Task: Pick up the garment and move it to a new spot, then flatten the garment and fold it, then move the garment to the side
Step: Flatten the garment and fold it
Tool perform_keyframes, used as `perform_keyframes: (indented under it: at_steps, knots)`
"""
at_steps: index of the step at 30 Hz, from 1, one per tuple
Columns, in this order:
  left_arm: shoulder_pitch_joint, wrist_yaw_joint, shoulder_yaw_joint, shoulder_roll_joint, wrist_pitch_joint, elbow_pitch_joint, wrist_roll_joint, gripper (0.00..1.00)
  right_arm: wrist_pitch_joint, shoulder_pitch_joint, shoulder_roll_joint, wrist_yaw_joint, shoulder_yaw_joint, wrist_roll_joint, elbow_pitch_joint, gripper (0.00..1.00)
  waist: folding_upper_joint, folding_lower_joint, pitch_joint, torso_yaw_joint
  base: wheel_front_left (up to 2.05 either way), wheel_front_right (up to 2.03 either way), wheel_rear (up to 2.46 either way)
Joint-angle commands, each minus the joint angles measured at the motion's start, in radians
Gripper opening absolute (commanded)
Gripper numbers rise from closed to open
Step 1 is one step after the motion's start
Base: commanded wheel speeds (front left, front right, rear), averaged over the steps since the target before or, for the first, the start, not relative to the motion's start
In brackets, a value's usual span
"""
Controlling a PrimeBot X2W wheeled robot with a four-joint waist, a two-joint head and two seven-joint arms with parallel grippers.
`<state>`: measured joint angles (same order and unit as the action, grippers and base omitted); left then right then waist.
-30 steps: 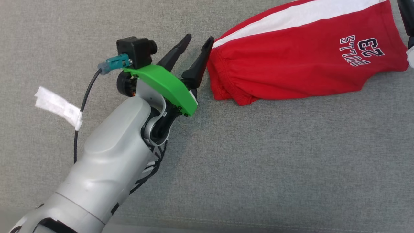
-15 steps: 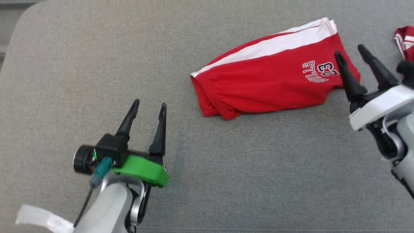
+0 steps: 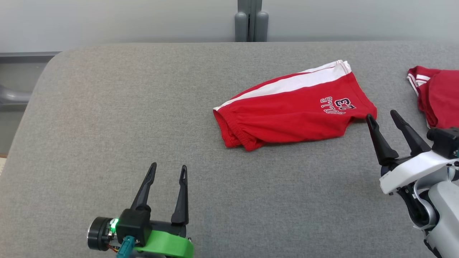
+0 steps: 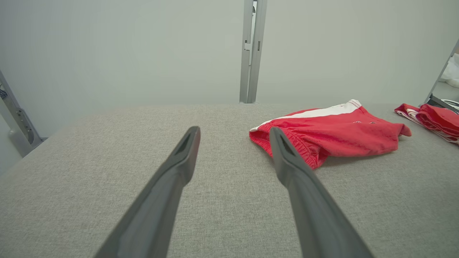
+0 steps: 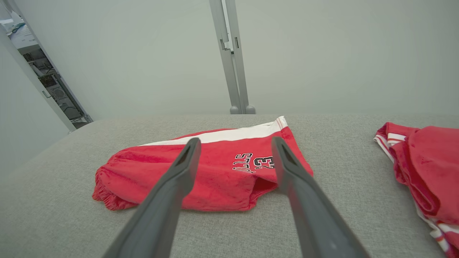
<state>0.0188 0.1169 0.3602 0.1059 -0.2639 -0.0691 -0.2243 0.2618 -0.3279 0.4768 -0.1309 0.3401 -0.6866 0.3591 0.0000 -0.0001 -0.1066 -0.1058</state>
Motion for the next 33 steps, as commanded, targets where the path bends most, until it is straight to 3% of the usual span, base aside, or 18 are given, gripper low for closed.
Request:
perform_keyframes:
  at_steps: [1,8,17,24,33]
  knots:
    - [-0.015,-0.008,-0.003,-0.008,0.0,0.008,0.025,1.0,0.004,0.012,0.001,0.0,-0.006,-0.001,0.013,1.0,0.0,0.0001,0.007,-0.024,0.0,0.0,0.0]
    - [-0.01,-0.03,0.007,-0.042,0.0,0.024,0.085,1.0,-0.017,-0.074,0.04,0.0,0.012,-0.031,0.114,1.0,0.0,0.0001,-0.053,-0.077,0.0,0.0,0.0]
    - [0.054,-0.049,0.036,-0.055,0.0,0.025,0.087,1.0,-0.164,-0.303,0.099,0.0,0.027,-0.009,0.324,1.0,0.0,0.0001,-0.173,-0.131,0.0,0.0,0.0]
    - [0.105,-0.028,0.086,-0.055,0.0,0.035,0.05,1.0,-0.258,-0.45,0.106,0.0,0.041,0.015,0.484,1.0,0.0,0.0001,-0.256,-0.157,0.0,0.0,0.0]
    - [0.148,-0.008,0.125,-0.055,0.0,0.029,0.032,1.0,-0.283,-0.546,0.11,0.0,0.083,0.04,0.594,1.0,0.0,0.0001,-0.315,-0.18,0.0,0.0,0.0]
